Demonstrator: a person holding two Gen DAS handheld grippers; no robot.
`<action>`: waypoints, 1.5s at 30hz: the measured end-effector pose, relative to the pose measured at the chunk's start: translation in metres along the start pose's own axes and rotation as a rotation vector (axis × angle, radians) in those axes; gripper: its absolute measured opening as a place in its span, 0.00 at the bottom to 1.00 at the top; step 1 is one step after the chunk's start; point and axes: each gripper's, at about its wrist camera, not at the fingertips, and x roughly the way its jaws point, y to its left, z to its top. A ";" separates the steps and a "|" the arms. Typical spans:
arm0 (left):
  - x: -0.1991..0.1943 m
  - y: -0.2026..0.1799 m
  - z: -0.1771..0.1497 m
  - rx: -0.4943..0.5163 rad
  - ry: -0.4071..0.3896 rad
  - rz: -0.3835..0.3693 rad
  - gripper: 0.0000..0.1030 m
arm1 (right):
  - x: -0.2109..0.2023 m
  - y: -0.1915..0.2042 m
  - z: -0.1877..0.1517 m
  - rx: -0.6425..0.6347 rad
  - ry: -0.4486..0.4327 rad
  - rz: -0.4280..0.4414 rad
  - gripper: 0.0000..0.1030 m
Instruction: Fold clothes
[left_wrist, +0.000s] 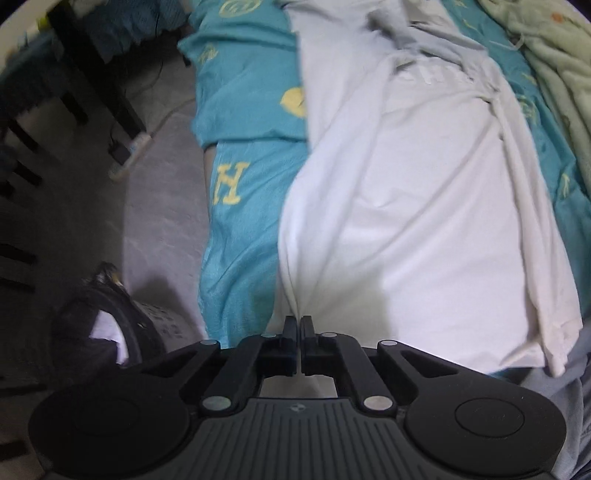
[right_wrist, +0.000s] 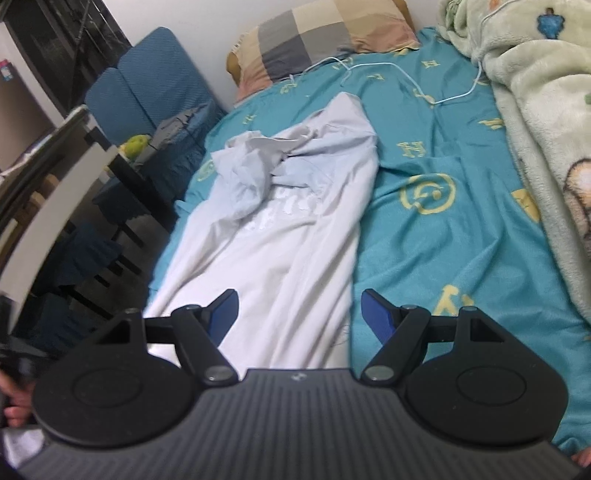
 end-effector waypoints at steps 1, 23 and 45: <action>-0.013 -0.014 0.002 0.018 -0.013 0.010 0.02 | 0.000 0.000 0.000 -0.003 -0.003 -0.004 0.73; -0.014 -0.140 -0.035 0.047 -0.163 -0.246 0.39 | 0.004 -0.030 -0.010 0.152 0.075 0.096 0.73; 0.042 -0.036 -0.035 -0.363 -0.033 -0.157 0.78 | 0.030 -0.001 -0.068 0.120 0.487 0.037 0.72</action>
